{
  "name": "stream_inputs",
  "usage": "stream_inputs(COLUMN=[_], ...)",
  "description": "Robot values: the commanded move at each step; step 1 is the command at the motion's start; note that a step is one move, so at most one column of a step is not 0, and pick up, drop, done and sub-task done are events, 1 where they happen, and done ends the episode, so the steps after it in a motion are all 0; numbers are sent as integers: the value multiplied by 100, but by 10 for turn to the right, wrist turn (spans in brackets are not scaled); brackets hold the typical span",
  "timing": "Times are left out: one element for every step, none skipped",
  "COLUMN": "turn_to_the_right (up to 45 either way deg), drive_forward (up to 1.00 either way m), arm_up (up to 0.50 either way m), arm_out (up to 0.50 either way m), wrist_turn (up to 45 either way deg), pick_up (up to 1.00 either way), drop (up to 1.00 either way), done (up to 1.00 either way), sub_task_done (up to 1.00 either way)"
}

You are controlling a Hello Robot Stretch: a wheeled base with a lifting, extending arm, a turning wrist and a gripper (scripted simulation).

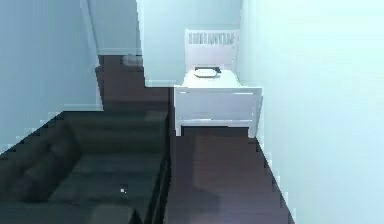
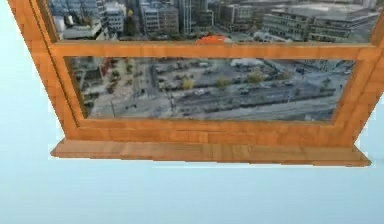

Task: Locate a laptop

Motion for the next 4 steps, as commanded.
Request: stream_inputs(turn_to_the_right=[0,0,-300,0], drive_forward=[100,65,0,90], arm_up=[0,0,0,0], arm_out=[0,0,0,0], wrist_turn=[0,0,0,0], pick_up=[0,0,0,0], drop=[0,0,0,0], done=[0,0,0,0], sub_task_done=[0,0,0,0])
